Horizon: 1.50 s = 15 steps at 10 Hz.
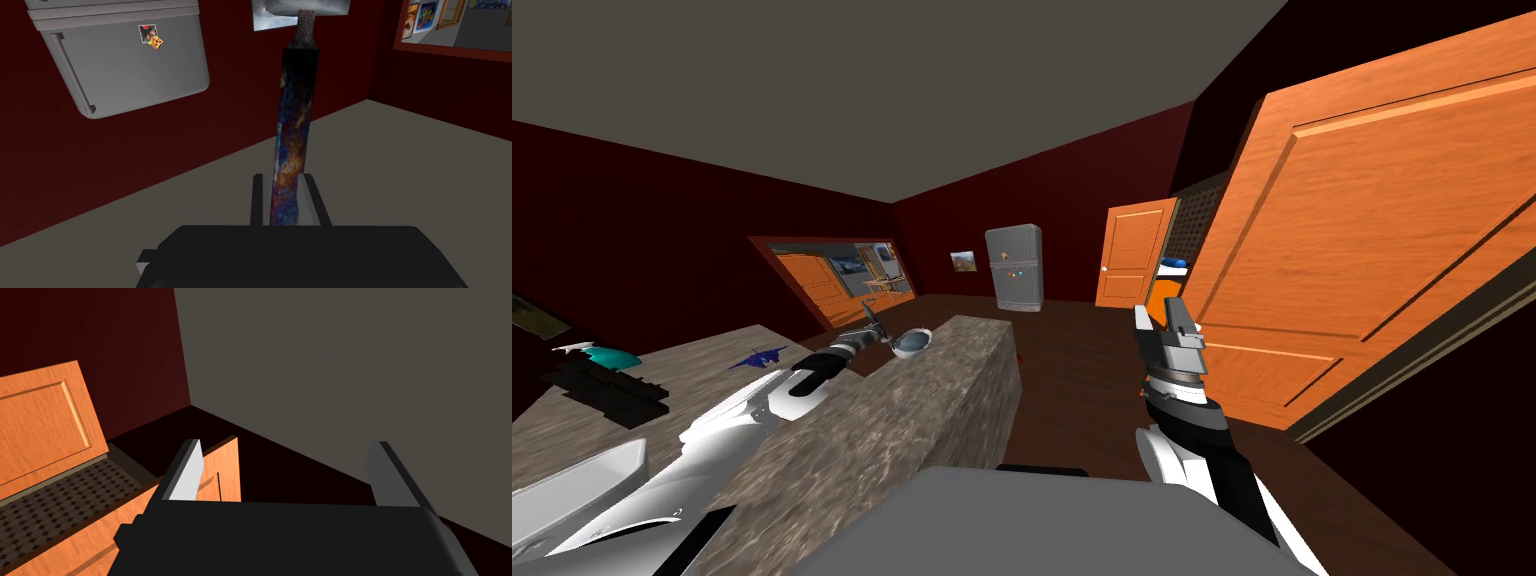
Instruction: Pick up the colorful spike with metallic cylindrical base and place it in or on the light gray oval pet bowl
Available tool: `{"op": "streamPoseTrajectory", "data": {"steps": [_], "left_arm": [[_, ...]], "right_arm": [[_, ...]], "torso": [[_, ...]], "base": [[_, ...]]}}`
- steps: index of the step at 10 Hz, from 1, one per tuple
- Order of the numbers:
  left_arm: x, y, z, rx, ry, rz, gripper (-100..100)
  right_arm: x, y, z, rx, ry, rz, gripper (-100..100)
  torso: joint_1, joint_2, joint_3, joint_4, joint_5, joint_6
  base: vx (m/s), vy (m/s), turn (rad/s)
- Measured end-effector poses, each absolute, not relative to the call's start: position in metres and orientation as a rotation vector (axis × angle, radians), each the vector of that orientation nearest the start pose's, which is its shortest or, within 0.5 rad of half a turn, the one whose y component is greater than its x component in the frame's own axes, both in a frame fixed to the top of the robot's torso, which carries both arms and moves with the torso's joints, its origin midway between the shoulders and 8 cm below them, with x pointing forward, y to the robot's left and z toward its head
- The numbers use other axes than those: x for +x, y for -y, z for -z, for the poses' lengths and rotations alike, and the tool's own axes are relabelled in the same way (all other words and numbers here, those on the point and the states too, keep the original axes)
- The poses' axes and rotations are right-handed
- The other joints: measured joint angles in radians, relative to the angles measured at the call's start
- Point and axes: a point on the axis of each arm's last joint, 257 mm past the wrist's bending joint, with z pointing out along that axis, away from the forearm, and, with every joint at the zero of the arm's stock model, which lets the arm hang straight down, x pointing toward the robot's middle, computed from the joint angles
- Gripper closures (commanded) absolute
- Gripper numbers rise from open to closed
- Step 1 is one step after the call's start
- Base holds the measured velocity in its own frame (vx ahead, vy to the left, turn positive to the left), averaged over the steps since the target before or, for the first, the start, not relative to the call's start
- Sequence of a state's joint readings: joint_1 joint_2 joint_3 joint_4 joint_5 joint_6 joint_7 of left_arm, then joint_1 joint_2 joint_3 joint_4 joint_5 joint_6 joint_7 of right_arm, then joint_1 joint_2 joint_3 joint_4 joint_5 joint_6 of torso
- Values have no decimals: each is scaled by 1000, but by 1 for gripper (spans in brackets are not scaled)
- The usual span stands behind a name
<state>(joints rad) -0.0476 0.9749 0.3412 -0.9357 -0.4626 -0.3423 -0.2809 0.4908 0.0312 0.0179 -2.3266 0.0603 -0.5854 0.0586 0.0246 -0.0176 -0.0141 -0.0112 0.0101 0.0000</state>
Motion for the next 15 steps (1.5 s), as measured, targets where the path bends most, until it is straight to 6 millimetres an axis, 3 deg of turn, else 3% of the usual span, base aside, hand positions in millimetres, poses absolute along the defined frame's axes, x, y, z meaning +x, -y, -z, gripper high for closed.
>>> {"op": "streamPoseTrajectory", "data": {"steps": [1,5,6,7,15], "left_arm": [[463,-721,100,-251,-1548,-302,-100],[463,-721,100,-250,-1548,-302,-100],[463,-721,100,-250,-1548,-302,0],[463,-721,100,-250,-1548,-302,-100],[458,-754,21,-252,-1508,-335,-100]], "right_arm": [[320,263,-62,511,-536,-1258,0],[320,263,-63,511,-536,-1258,0],[320,263,-63,511,-536,-1258,0],[320,263,-63,511,-536,-1258,0],[320,263,-63,511,-536,-1258,0]], "torso": [[-2,0,0,-1,1,-2],[-6,1,0,-1,0,-2],[-6,1,0,-1,0,-2],[-7,1,0,-1,0,-2],[-10,4,2,0,-1,-2]], "base": [[2,11,3],[0,0,0],[0,0,0],[-22,-30,-38],[-43,-45,-29]]}}
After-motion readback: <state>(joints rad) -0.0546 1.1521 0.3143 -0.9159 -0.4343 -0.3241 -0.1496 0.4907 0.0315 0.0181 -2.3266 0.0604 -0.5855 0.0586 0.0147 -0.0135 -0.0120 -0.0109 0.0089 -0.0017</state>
